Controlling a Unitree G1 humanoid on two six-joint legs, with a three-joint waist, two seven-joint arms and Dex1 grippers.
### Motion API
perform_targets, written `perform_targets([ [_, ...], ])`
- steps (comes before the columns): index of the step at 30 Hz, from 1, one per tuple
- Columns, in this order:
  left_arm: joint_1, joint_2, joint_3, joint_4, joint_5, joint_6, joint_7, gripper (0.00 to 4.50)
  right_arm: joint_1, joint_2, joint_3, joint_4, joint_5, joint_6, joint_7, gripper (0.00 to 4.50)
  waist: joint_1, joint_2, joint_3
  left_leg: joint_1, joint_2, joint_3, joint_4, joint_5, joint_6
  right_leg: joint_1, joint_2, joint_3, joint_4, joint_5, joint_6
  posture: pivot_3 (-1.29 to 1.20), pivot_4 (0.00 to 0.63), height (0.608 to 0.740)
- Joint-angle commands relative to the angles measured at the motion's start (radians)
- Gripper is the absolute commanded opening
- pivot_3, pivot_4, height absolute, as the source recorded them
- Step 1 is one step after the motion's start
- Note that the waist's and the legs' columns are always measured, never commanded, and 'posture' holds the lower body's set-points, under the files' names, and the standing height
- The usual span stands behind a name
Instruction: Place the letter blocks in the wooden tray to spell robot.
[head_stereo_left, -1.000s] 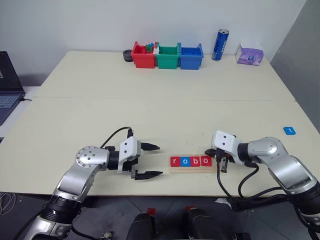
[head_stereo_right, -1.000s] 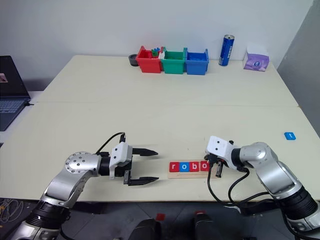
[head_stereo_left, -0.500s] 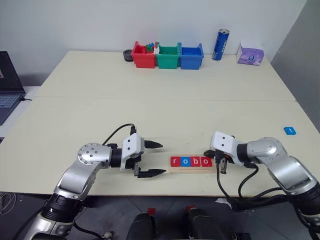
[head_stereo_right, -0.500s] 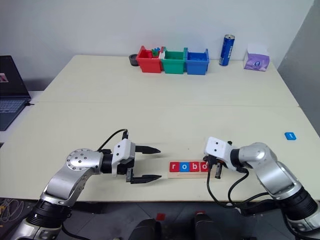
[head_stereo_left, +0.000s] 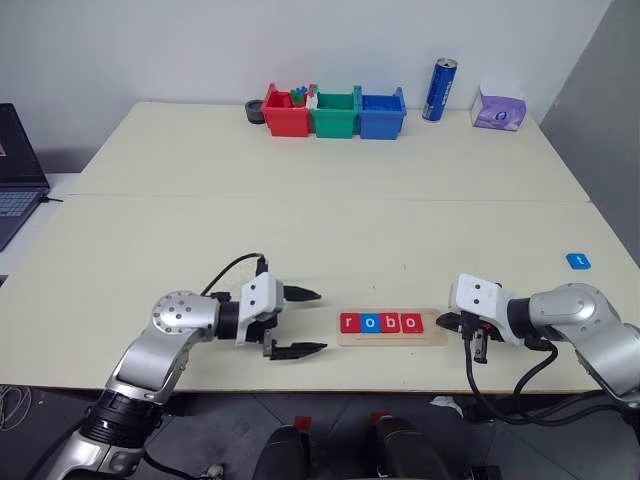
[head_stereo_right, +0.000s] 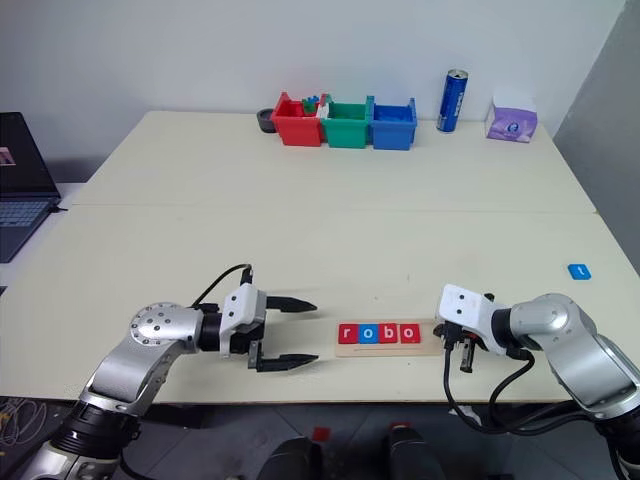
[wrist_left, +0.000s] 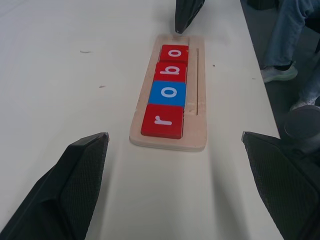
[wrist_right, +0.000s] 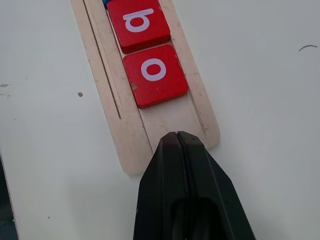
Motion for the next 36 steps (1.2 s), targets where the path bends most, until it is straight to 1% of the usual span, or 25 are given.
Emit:
perform_targets([
  [1, 0.0, 0.002, 0.007, -0.021, -0.002, -0.02, 0.001, 4.5, -0.015, 0.022, 0.022, -0.015, -0.002, -0.015, 0.001, 0.02, 0.0, 0.0, 0.0, 0.0, 0.0, 0.0, 0.0, 0.0, 0.0, 0.0, 0.0, 0.0, 0.0, 0.0, 0.0, 0.0, 0.15, 0.74],
  [9, 0.002, 0.006, 0.005, -0.065, -0.011, 0.017, 0.014, 4.5, -0.055, 0.072, 0.076, -0.011, -0.006, -0.008, -0.002, 0.02, 0.0, 0.0, 0.0, 0.0, 0.0, 0.0, 0.0, 0.0, 0.0, 0.0, 0.0, 0.0, 0.0, 0.0, 0.0, 0.0, 0.15, 0.74],
  [14, -0.002, 0.008, 0.01, -0.086, -0.017, 0.043, 0.019, 4.5, -0.074, 0.101, 0.086, -0.02, 0.001, 0.007, -0.005, 0.02, 0.0, 0.0, 0.0, 0.0, 0.0, 0.0, 0.0, 0.0, 0.0, 0.0, 0.0, 0.0, 0.0, 0.0, 0.0, 0.0, 0.15, 0.74],
  [18, -0.001, 0.007, 0.01, -0.079, -0.016, 0.038, 0.018, 4.5, -0.073, 0.1, 0.087, -0.017, -0.005, 0.003, -0.003, 0.02, 0.0, 0.0, 0.0, 0.0, 0.0, -0.001, 0.0, 0.0, 0.0, 0.0, 0.0, 0.0, 0.0, 0.0, 0.0, 0.0, 0.15, 0.74],
  [23, 0.007, 0.004, 0.01, -0.063, -0.012, 0.018, 0.012, 4.5, -0.052, 0.057, 0.031, -0.022, 0.002, -0.019, 0.001, 0.02, 0.001, 0.0, 0.0, 0.0, 0.0, 0.0, 0.0, 0.0, 0.0, 0.0, 0.0, 0.0, 0.0, 0.0, 0.0, 0.0, 0.15, 0.74],
  [25, 0.008, 0.001, 0.007, -0.059, -0.01, 0.013, 0.013, 4.5, -0.034, 0.036, -0.028, -0.028, 0.028, -0.007, 0.0, 0.02, 0.001, 0.0, 0.0, 0.0, 0.0, 0.0, 0.0, 0.0, 0.0, 0.0, 0.0, 0.0, 0.0, 0.0, 0.0, 0.0, 0.15, 0.74],
  [28, 0.008, -0.003, 0.003, -0.06, -0.009, 0.01, 0.017, 4.5, -0.006, 0.049, -0.15, -0.031, 0.076, 0.027, -0.038, 0.58, 0.002, 0.0, 0.0, 0.0, 0.0, 0.0, 0.0, 0.0, 0.0, 0.0, 0.0, 0.0, 0.0, 0.0, 0.0, 0.0, 0.15, 0.74],
  [31, 0.005, -0.009, 0.0, -0.066, -0.011, 0.015, 0.024, 4.5, 0.042, 0.149, -0.369, 0.012, 0.115, 0.108, -0.185, 1.67, 0.002, 0.0, 0.0, 0.0, 0.0, 0.0, 0.0, 0.0, 0.0, 0.0, 0.0, 0.0, 0.0, 0.001, -0.001, 0.0, 0.15, 0.74],
  [32, 0.004, -0.011, 0.0, -0.07, -0.014, 0.02, 0.024, 4.5, 0.058, 0.204, -0.445, 0.031, 0.119, 0.131, -0.255, 2.01, 0.002, -0.001, 0.0, 0.0, 0.0, 0.0, 0.0, 0.0, 0.0, 0.0, 0.0, 0.0, 0.0, 0.001, -0.001, 0.0, 0.15, 0.74],
  [34, -0.001, -0.013, -0.001, -0.074, -0.021, 0.031, 0.021, 4.5, 0.092, 0.281, -0.551, 0.061, 0.125, 0.147, -0.345, 2.74, 0.002, -0.001, -0.001, -0.001, 0.0, 0.0, 0.0, 0.0, 0.0, 0.001, 0.0, 0.0, 0.0, 0.001, -0.002, 0.0, 0.15, 0.74],
  [36, -0.007, -0.014, -0.001, -0.072, -0.024, 0.035, 0.016, 4.5, 0.113, 0.322, -0.616, 0.098, 0.113, 0.122, -0.411, 3.45, 0.003, -0.001, -0.001, -0.001, -0.001, 0.0, 0.0, 0.0, 0.0, 0.0, 0.0, 0.001, 0.0, 0.002, -0.003, 0.0, 0.15, 0.74],
])
